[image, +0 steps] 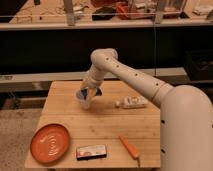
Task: Place the white sponge in the ceramic cup
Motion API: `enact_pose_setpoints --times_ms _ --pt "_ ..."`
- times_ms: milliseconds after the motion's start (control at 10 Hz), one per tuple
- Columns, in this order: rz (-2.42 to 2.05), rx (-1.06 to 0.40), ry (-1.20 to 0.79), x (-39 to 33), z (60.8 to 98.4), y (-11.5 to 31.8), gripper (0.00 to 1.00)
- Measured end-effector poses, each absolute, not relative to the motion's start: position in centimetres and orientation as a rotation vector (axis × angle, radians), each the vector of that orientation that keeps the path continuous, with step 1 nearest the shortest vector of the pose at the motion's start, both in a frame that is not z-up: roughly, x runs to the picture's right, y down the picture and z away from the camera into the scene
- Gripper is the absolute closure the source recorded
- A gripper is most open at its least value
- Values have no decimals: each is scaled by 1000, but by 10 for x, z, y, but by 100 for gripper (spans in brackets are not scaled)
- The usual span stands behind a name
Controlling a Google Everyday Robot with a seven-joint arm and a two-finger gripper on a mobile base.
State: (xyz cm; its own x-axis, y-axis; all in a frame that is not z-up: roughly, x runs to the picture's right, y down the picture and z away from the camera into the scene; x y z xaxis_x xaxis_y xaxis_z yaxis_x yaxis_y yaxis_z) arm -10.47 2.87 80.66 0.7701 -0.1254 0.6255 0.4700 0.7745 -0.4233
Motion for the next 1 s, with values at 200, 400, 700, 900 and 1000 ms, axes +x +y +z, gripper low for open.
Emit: enact_pose_setpoints --times_ms 200,400,700,900,1000 --pt "-346 -606 -612 -105 807 29 55" --pt "-348 -606 -612 -105 807 29 51" --pt "-350 -608 -612 -105 807 29 40" --pt "-351 -608 -612 -105 807 29 32" --pt "-352 -609 -612 -106 807 29 31"
